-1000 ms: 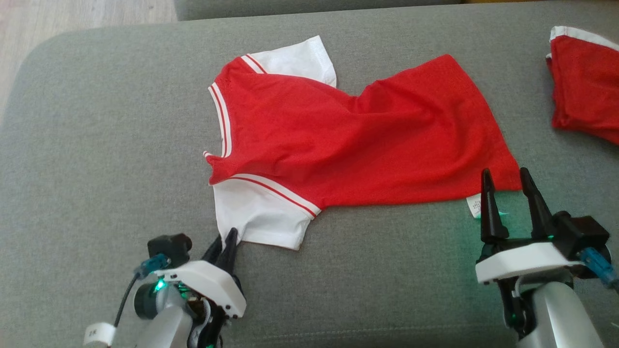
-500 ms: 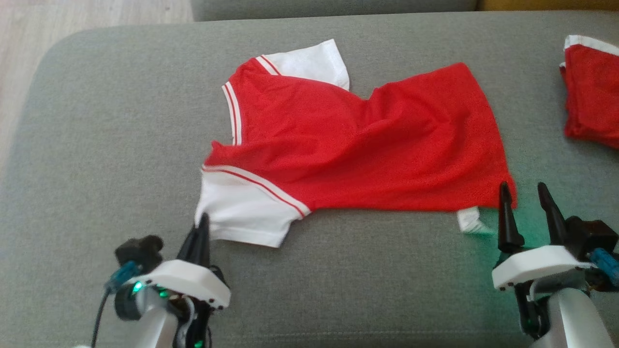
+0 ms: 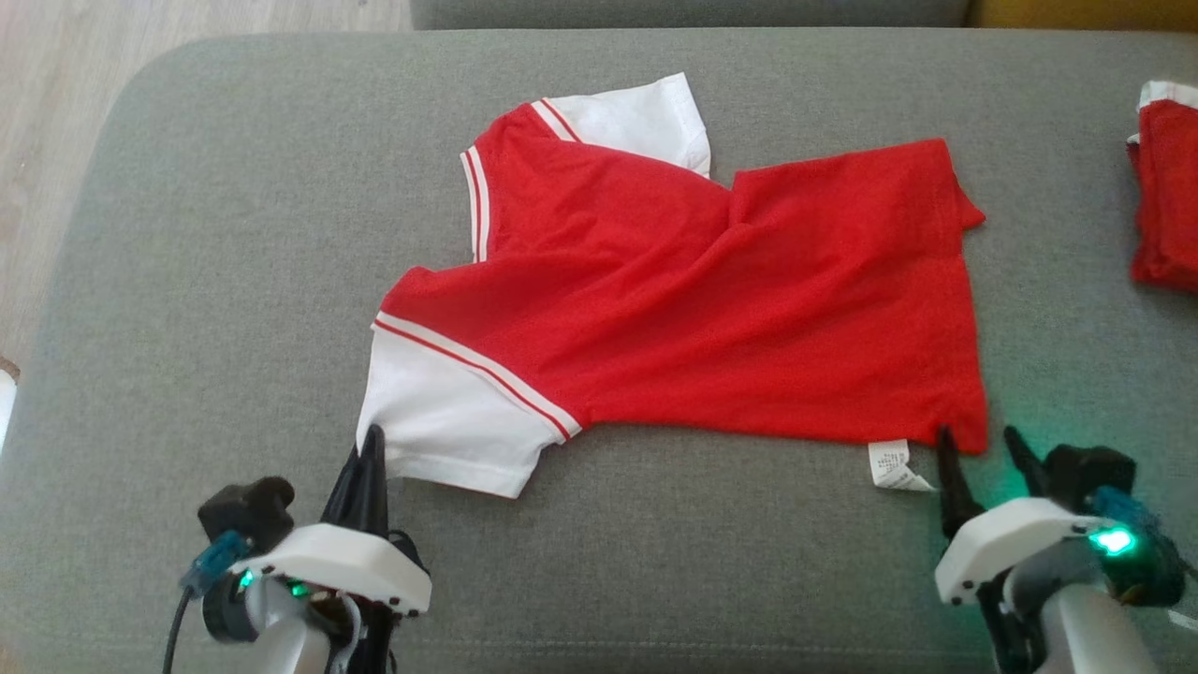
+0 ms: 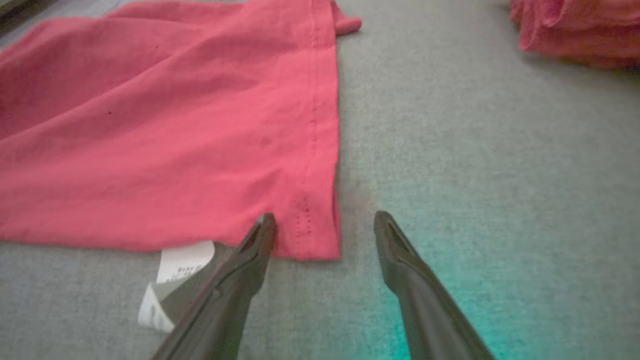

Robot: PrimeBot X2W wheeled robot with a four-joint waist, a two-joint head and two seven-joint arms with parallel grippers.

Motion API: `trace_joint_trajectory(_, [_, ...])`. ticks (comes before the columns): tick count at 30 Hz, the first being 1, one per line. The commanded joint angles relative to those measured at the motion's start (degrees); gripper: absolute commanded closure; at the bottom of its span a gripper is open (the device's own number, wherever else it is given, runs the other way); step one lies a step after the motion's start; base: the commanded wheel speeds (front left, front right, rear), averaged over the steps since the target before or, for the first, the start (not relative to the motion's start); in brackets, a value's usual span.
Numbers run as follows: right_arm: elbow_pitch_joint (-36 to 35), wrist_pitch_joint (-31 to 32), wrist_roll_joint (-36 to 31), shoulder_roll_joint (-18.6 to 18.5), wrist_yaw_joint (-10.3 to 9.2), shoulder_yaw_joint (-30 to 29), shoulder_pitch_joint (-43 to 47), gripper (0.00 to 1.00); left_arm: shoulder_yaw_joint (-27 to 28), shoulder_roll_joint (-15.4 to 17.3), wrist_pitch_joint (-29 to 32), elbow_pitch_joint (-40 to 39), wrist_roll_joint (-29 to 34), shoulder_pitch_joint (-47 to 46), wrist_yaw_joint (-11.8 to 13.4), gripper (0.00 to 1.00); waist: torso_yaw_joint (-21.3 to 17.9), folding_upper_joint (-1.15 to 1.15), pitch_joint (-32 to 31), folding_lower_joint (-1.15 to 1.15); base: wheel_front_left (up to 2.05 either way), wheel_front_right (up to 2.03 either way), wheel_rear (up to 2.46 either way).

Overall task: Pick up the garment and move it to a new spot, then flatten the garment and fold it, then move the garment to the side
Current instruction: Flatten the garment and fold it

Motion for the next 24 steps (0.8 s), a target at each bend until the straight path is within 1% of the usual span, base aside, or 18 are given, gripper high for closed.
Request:
trace_joint_trajectory(1, [-1.1, 0.3, -0.1, -0.3, 0.37, 1.9, -1.8, 0.0, 1.6, 0.7, -0.2, -1.9, -0.5, -1.0, 0.5, 1.0, 0.0, 0.0, 0.0, 0.0, 0.0, 0.0, 0.0])
trace_joint_trajectory(5, [0.3, 2.1, 0.5, -0.3, 0.37, 3.3, -1.8, 0.0, 1.4, 0.7, -0.3, -2.2, -0.6, -1.0, 0.6, 1.0, -0.2, 0.0, -0.1, 0.0, 0.0, 0.0, 0.0])
trace_joint_trajectory(6, [0.5, 2.4, 0.7, -0.3, 0.37, 3.5, -1.8, 0.22, 1.5, 0.8, -0.3, -2.3, -0.6, -1.1, 0.6, 1.0, -0.3, 0.0, -0.1, 0.0, 0.0, 0.0, 0.0])
trace_joint_trajectory(7, [0.7, 2.5, 0.9, -0.3, 0.37, 3.8, -1.8, 0.39, 1.4, 0.8, -0.3, -2.4, -0.6, -1.1, 0.6, 1.0, -0.4, 0.0, -0.1, 0.0, 0.0, 0.0, 0.0])
trace_joint_trajectory(8, [0.9, 2.6, 1.1, -0.3, 0.37, 4.1, -1.9, 0.53, 1.4, 0.8, -0.4, -2.5, -0.6, -1.2, 0.6, 1.0, -0.5, 0.0, -0.2, 0.0, 0.0, 0.0, 0.0])
trace_joint_trajectory(9, [1.1, 2.7, 1.4, -0.3, 0.37, 4.4, -2.0, 0.62, 1.4, 0.8, -0.4, -2.6, -0.5, -1.3, 0.6, 1.0, -0.6, 0.0, -0.3, 0.0, 0.0, 0.0, 0.0])
trace_joint_trajectory(10, [1.2, 2.6, 2.0, -0.3, 0.37, 4.9, -2.1, 0.77, 1.4, 0.8, -0.5, -2.8, -0.5, -1.4, 0.7, 1.0, -0.6, 0.0, -0.3, 0.0, 0.0, 0.0, 0.0])
trace_joint_trajectory(11, [1.4, 2.5, 2.6, -0.3, 0.37, 5.3, -2.3, 0.95, 1.3, 0.8, -0.6, -2.9, -0.4, -1.5, 0.7, 1.0, -0.7, 0.0, -0.4, 0.0, 0.0, 0.0, 0.0])
trace_joint_trajectory(12, [1.6, 2.2, 3.2, -0.3, 0.37, 5.6, -2.5, 1.0, 1.3, 0.8, -0.6, -3.1, -0.4, -1.6, 0.6, 1.0, -0.8, 0.0, -0.5, 0.0, 0.0, 0.0, 0.0])
trace_joint_trajectory(15, [1.8, 0.6, 4.2, -0.3, 0.37, 6.1, -3.5, 1.0, 1.3, 0.8, -0.9, -3.8, -0.2, -2.1, 0.5, 1.0, -1.1, 0.0, -0.9, 0.0, 0.0, 0.0, 0.0])
trace_joint_trajectory(19, [0.4, -3.5, 6.3, -0.3, 0.37, 7.4, -5.5, 1.0, 1.7, 0.8, -1.2, -5.7, 0.0, -3.0, 0.1, 1.0, -1.7, 0.0, -2.1, 0.0, 0.0, 0.0, 0.0])
trace_joint_trajectory(24, [-3.4, -7.8, 7.7, -0.3, 0.37, 8.4, -7.9, 1.0, 3.2, 0.7, -1.6, -11.5, -0.7, -4.4, -1.0, 1.0, -2.7, 0.0, -4.5, 0.0, 0.0, 0.0, 0.0])
